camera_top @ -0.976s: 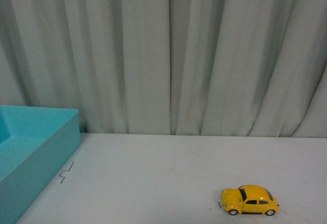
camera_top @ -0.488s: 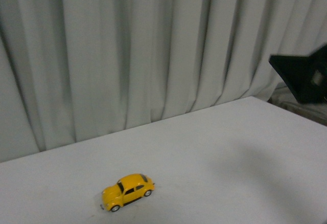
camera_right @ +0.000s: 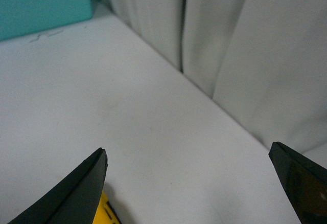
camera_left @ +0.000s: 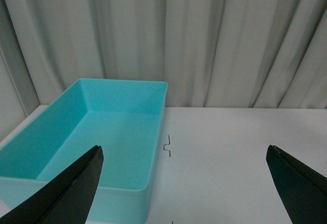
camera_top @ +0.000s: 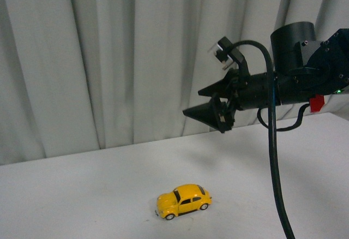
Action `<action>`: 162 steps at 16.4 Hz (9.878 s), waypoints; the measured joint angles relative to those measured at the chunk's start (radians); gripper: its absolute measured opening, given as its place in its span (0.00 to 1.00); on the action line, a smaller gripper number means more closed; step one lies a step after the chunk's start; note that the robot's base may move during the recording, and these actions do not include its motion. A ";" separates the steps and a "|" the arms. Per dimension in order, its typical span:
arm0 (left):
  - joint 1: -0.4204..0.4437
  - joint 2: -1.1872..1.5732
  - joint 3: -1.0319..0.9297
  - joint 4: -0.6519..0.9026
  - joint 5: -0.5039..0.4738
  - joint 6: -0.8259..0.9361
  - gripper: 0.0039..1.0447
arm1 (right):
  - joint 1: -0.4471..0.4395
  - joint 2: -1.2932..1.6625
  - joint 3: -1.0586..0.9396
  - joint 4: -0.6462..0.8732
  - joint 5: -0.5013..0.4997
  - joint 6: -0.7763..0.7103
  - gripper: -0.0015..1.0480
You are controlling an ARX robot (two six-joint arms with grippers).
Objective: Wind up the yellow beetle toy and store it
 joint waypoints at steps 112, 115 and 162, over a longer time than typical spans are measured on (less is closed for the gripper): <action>0.000 0.000 0.000 0.000 0.000 0.000 0.94 | 0.156 -1.944 -1.157 -0.276 0.899 0.547 0.02; 0.000 0.000 0.000 0.000 0.000 0.000 0.94 | 0.156 -1.989 -1.180 -0.264 0.900 0.548 0.02; -0.183 1.780 1.083 -0.313 0.054 1.215 0.94 | 0.155 -2.055 -1.246 -0.257 0.901 0.551 0.94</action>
